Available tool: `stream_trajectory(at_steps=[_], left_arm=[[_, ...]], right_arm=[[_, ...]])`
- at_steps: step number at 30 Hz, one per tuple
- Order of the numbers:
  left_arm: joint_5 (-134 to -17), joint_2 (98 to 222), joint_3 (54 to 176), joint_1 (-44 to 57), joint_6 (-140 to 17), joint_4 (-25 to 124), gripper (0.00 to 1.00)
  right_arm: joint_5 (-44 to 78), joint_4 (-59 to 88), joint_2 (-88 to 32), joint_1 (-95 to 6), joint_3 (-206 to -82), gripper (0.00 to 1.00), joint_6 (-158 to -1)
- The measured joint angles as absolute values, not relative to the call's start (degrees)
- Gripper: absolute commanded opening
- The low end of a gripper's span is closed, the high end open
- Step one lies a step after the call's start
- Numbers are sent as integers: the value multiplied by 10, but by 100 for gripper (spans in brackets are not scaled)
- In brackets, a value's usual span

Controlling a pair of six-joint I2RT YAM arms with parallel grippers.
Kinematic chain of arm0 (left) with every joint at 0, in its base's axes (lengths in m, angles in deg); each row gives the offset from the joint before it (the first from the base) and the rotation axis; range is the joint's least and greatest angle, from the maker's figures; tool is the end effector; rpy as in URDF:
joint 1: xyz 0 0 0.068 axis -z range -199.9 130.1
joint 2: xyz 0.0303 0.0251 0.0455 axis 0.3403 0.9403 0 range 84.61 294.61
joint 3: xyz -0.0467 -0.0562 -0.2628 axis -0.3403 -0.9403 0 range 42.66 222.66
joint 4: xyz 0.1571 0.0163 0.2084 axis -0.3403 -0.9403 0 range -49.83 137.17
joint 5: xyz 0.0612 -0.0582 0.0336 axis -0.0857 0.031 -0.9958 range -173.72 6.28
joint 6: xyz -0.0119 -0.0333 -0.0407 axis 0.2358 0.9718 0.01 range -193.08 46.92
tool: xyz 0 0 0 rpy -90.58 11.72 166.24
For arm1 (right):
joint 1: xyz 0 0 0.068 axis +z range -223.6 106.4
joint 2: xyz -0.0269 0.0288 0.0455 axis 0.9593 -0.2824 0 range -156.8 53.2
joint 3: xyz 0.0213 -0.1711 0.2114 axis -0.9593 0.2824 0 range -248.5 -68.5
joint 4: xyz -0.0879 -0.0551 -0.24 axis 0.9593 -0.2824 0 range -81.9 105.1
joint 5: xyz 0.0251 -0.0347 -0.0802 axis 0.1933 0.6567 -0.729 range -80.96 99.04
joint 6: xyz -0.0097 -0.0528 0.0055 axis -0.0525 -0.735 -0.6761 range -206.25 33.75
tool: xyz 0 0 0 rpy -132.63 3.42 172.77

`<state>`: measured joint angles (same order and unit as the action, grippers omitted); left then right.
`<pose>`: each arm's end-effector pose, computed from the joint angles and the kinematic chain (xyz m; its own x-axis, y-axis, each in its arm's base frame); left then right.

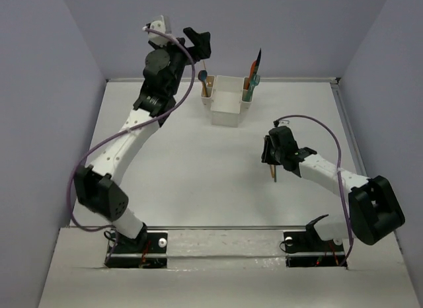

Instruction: Sort the eating utensils into containers

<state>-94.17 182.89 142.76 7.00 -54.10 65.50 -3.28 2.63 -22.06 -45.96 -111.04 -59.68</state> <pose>0.3626 -0.1767 0.4799 0.1950 -0.4576 -0.8675 0.3770 0.8515 -0.3644 0.2410 0.1177 0.2097 -0.7052 0.1240 -0.6981 -0.0050 0.9837 0.1798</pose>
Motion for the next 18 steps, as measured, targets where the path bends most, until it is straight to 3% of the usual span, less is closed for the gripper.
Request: stream_trajectory(at_steps=[4,10,18], left_arm=[[-908,1656,1224,89,-475,722,97],[-887,1549,957,144,-416,734,99],[-883,1385,766,158,-378,676,99]], right_arm=[[-38,13,-263,-472,-1125,40,-597],[-42,-26,-302,-486,-1155,41,-597],[-36,-39,-340,-507,-1168,41,-594]])
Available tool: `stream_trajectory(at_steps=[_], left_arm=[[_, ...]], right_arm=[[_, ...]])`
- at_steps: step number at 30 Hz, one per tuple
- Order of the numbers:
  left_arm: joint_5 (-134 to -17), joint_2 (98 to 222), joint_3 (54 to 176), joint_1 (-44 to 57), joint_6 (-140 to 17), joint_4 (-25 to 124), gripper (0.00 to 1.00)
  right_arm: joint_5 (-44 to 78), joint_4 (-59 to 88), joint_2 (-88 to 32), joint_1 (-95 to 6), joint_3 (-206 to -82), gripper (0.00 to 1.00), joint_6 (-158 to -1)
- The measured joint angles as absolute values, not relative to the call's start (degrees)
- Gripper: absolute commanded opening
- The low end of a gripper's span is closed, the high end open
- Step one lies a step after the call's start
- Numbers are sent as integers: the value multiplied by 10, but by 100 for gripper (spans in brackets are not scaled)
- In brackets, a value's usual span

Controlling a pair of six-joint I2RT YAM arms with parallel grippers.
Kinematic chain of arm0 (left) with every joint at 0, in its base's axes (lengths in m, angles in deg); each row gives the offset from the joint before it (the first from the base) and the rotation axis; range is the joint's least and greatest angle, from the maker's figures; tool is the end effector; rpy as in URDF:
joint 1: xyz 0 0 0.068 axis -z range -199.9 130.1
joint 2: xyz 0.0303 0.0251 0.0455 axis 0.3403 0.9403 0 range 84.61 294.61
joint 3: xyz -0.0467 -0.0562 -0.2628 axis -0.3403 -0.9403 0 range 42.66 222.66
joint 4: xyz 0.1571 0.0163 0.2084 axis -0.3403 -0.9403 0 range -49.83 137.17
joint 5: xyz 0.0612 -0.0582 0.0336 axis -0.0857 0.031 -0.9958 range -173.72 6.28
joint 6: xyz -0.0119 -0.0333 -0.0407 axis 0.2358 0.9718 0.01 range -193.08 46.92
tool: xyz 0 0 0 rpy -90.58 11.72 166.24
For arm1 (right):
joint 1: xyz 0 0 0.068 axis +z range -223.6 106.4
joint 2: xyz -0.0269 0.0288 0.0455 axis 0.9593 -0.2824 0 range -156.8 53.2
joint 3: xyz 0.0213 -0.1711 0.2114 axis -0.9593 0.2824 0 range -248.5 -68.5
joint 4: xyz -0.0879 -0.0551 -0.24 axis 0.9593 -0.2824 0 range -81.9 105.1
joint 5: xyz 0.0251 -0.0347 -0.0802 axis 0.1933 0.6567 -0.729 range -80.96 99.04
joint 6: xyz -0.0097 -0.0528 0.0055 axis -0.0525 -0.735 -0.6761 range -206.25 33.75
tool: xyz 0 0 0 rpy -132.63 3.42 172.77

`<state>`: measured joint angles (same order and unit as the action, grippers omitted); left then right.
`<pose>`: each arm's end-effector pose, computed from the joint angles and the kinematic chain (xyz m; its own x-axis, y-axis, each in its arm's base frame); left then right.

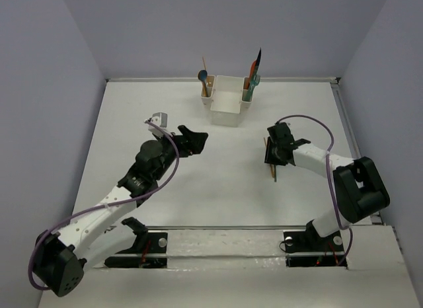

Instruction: Sort the eating utensils into containers

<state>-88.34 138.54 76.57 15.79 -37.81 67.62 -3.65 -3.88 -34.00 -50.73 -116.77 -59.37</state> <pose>0.1842 -0.1287 0.3001 -0.2931 -0.4981 -0.8161 0.4248 0.6968 -0.5779 0.2732 0.1068 0.1778 -0.8190 0.1332 -0.5580 0.1107 0.9911 0.0741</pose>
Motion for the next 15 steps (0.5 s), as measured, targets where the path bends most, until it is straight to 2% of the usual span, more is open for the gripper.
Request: stream_trajectory(at_steps=[8,9,12,15], left_arm=[[-871,1290,727,162,-369,670,99],[-870,1291,725,162,-368,668,99],[-869,1294,721,162,-367,661,99],[-866,1306,721,162,-366,663,99]], right_arm=[[-30,-42,-370,-508,-1168,36,-583],[-29,-41,-372,-508,-1169,31,-582],[-29,-41,-373,-508,-1169,26,-580],[-28,-41,-373,-508,-1169,17,-581]])
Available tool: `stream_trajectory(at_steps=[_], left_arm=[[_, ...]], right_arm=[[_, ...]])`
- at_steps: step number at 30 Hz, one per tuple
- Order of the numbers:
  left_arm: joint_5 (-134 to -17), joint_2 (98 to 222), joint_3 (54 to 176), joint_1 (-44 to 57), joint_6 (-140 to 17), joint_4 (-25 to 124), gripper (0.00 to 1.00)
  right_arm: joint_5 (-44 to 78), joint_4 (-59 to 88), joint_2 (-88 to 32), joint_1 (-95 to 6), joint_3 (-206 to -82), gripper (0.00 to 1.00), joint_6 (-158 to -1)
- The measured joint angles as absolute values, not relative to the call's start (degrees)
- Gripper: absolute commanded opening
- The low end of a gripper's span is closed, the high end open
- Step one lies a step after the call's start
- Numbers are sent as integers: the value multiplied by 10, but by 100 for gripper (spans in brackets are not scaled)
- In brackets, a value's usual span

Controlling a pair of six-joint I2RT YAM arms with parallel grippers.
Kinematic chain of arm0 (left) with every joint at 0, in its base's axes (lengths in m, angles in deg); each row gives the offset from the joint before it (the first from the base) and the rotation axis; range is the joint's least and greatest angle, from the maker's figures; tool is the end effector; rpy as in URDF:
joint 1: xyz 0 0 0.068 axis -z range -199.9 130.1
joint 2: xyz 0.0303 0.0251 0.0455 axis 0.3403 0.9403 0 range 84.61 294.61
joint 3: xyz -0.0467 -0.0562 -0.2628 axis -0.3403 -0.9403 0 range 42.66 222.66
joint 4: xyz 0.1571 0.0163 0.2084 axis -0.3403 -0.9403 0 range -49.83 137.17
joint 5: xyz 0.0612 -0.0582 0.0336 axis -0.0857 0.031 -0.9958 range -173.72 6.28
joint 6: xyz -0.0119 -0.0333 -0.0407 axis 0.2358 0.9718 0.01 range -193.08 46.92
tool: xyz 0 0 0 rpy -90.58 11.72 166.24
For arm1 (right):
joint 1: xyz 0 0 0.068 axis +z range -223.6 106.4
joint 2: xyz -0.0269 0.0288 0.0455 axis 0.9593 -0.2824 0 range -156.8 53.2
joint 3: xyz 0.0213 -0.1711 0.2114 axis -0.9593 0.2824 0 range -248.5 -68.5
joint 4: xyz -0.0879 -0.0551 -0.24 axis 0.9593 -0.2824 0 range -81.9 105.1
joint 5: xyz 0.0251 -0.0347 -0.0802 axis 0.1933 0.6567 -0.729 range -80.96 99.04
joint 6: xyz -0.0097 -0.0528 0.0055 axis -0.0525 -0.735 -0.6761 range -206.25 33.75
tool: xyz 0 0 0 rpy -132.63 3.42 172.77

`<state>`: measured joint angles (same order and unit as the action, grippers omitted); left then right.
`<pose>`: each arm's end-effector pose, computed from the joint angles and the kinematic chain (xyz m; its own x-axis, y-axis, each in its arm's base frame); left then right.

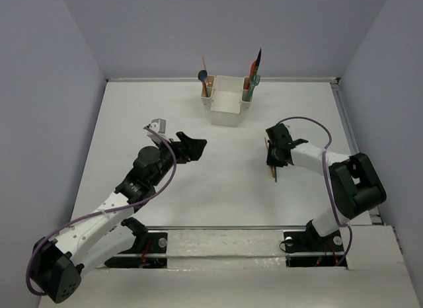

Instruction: Sort the eating utensils into containers

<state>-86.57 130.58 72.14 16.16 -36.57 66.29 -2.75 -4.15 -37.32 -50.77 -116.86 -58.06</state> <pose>0.1610 -0.1150 0.2962 -0.2962 -0.5194 -0.8015 0.4622 0.6564 -0.5962 0.2760 0.1083 0.1619 -0.8501 0.1438 -0.5066 0.1270 0.9896 0.0679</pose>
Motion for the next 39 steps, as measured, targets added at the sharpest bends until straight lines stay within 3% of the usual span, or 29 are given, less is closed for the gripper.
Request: stream_trajectory(at_steps=[3,6,10,15,25,35,39], left_arm=[[-860,1330,721,162,-363,668,99],[-850,1359,722,161,-359,671,99],[-828,1402,729,162,-352,669,96],[-797,1440,745,162,-339,678,83],[-736,1551,801,169,-309,731,73],[-717,1642,835,195,-287,792,54],[-721,1658,840,195,-283,821,53]], right_arm=[[-21,-41,-374,-508,-1169,5,-583],[-18,-39,-377,-507,-1171,0,-591],[-16,-36,-389,-500,-1182,0,-604],[0,4,-379,-487,-1167,0,-618],[149,121,-173,-424,-1111,0,-625],[219,158,-157,-398,-1099,0,-622],[238,166,-156,-398,-1092,0,-620]])
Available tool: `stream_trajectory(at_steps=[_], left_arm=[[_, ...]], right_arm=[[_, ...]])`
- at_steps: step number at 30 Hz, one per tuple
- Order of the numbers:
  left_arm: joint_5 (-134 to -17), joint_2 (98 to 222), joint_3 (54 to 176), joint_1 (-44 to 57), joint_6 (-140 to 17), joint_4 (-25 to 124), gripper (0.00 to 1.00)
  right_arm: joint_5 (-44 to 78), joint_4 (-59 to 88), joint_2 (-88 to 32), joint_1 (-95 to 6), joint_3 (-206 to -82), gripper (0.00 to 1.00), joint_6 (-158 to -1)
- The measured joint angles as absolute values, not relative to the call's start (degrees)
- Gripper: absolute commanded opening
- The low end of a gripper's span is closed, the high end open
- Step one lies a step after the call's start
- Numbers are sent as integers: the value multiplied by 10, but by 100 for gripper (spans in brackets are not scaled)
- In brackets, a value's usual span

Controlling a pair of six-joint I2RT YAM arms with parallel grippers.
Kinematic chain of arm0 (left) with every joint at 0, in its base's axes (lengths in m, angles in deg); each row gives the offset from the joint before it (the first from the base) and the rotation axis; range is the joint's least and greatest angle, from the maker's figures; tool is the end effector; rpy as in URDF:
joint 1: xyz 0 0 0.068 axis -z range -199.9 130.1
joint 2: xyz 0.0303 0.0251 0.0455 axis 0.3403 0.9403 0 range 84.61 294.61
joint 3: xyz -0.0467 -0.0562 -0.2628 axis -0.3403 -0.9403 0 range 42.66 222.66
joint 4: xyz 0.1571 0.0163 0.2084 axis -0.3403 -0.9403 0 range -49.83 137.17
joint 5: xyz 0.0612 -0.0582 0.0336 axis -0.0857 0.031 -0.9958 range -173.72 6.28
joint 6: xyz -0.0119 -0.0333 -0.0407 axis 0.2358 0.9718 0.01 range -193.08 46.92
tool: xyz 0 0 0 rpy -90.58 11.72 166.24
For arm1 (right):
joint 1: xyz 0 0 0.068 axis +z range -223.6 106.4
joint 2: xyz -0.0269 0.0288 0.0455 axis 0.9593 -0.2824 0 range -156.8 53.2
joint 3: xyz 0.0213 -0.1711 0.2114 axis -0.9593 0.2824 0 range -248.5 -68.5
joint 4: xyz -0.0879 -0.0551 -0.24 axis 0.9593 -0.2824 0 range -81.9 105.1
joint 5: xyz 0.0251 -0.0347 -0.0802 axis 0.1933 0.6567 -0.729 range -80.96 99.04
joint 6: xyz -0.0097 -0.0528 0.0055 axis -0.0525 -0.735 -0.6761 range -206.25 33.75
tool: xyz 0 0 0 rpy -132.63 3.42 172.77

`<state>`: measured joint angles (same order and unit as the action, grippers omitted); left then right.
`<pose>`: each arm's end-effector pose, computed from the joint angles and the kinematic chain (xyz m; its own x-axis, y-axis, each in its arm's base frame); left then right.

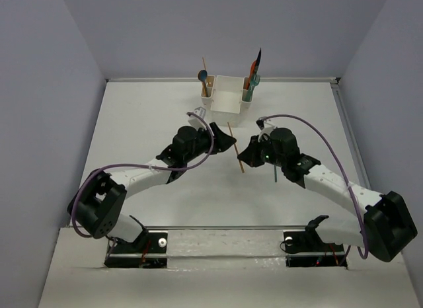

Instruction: Sort the eating utensils into containers

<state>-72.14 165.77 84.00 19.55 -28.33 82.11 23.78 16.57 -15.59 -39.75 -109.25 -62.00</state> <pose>0.2383 -0.2052 0.2542 -0.5937 -0.4047 -0.6955 0.5054 0.4851 -0.7136 0.2158 0.1557 0.2489 -0.6375 0.0507 -0.7688 -0.5108 0.7191 0.4710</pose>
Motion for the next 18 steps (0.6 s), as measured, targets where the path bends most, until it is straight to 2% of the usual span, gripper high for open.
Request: stream_trajectory(at_steps=[7,10,12,13,17,18], left_arm=[[-747,1711,863,199,-289,844,41],[-750,1726,870,199,-291,851,24],[-753,1729,871,199,-295,855,5],[-756,1729,871,199,-296,856,0],[-757,1728,876,205,-291,870,0],[-761,1727,877,206,-293,869,0]], right_arm=[[268,184,-154,-391,-1079,0,-611],[278,190,-154,-391,-1073,0,-608],[282,194,-154,-390,-1070,0,-607],[282,194,-154,-390,-1070,0,-606],[282,196,-155,-390,-1069,1,-604],[281,197,-155,-390,-1069,12,-604]])
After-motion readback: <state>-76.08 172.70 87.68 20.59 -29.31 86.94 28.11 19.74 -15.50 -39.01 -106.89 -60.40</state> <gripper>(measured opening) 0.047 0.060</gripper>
